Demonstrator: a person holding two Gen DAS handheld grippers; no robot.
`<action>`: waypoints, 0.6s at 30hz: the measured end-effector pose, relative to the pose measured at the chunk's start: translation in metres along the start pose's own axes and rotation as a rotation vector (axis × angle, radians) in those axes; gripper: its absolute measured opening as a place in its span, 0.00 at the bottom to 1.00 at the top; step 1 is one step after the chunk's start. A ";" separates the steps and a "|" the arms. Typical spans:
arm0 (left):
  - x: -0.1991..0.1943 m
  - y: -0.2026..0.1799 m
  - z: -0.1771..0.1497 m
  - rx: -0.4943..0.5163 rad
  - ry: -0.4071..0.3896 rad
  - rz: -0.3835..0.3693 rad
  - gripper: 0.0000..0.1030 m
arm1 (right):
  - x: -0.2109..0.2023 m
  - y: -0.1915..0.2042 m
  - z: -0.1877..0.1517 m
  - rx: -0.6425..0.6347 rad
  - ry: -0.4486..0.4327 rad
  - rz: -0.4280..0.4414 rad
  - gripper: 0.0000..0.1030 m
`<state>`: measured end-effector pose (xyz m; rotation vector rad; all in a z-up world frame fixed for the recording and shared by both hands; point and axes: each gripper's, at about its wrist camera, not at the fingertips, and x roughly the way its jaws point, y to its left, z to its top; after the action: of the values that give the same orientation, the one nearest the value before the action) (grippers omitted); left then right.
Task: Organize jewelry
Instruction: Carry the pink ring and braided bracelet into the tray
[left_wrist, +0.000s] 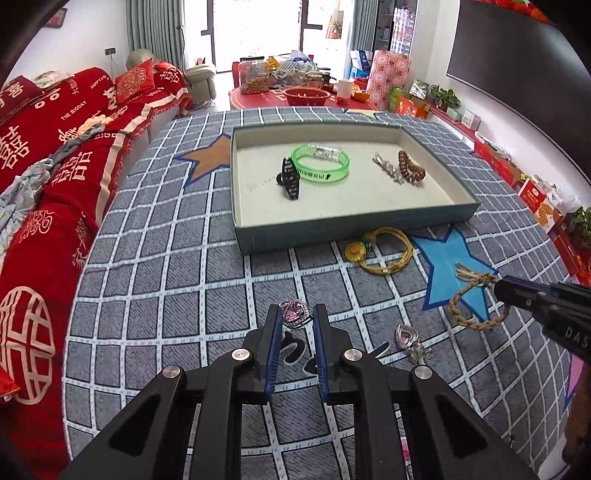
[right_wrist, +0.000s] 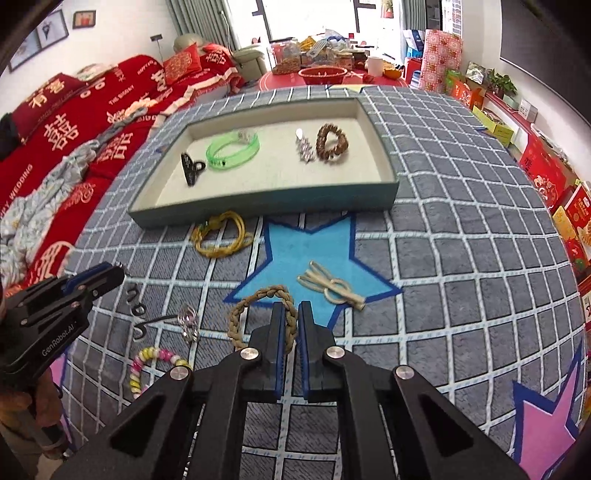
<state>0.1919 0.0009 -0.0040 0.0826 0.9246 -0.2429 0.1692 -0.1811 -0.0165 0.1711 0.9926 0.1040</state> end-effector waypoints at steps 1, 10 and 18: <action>-0.002 0.001 0.003 -0.003 -0.005 -0.005 0.29 | -0.005 -0.002 0.004 0.009 -0.011 0.011 0.07; -0.019 0.006 0.045 0.004 -0.054 -0.034 0.29 | -0.028 -0.011 0.054 0.012 -0.096 0.041 0.07; -0.005 0.009 0.091 -0.003 -0.072 -0.033 0.29 | -0.015 -0.014 0.110 0.015 -0.109 0.076 0.07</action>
<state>0.2620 -0.0049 0.0544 0.0555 0.8554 -0.2740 0.2538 -0.2079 0.0517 0.2256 0.8784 0.1549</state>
